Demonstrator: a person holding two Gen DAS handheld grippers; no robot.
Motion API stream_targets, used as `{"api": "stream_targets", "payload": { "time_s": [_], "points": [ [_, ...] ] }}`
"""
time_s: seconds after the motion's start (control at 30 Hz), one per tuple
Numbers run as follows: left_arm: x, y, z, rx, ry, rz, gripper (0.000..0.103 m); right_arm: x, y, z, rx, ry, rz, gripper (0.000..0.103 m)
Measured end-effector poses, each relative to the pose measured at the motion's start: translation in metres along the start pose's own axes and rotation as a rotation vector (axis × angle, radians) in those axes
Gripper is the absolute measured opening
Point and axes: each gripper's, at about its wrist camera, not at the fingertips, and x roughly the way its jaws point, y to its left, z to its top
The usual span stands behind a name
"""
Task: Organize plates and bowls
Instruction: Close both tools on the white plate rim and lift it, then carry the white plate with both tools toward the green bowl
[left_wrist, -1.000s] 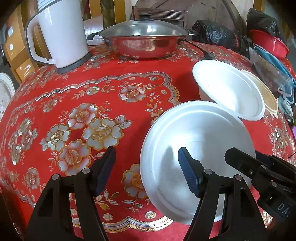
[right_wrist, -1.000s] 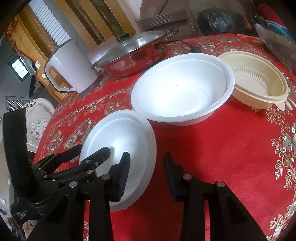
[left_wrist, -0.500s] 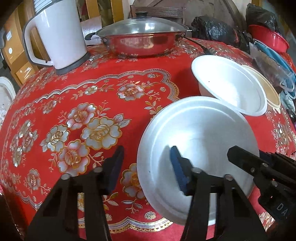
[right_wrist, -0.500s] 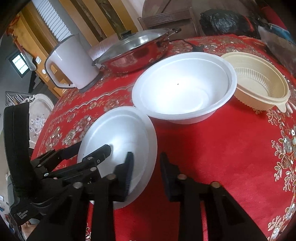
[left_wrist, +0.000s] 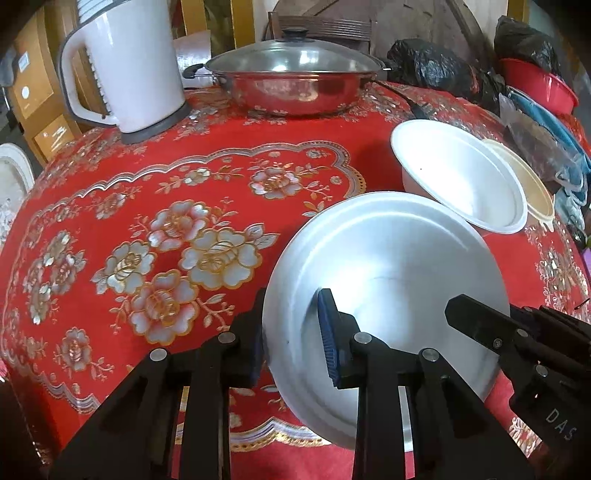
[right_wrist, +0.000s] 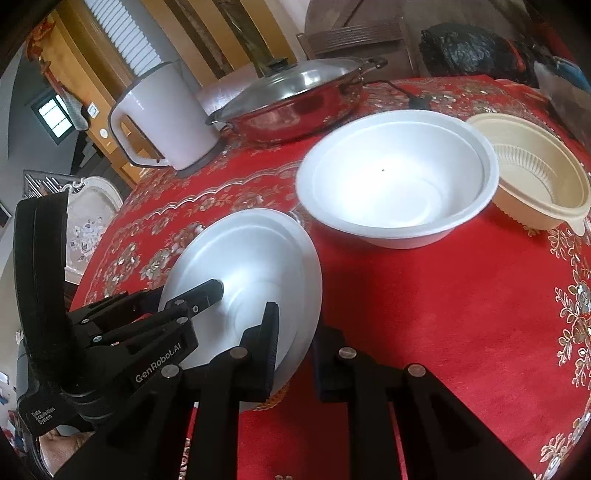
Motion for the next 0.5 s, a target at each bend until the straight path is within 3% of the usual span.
{"api": "stream_targets", "payload": {
  "time_s": [0.5],
  "points": [
    [-0.023, 0.021, -0.012, -0.041, -0.018, 0.019, 0.026, -0.002, 0.028, -0.001, -0.045, -0.002, 0.005, 0.014]
  ]
}}
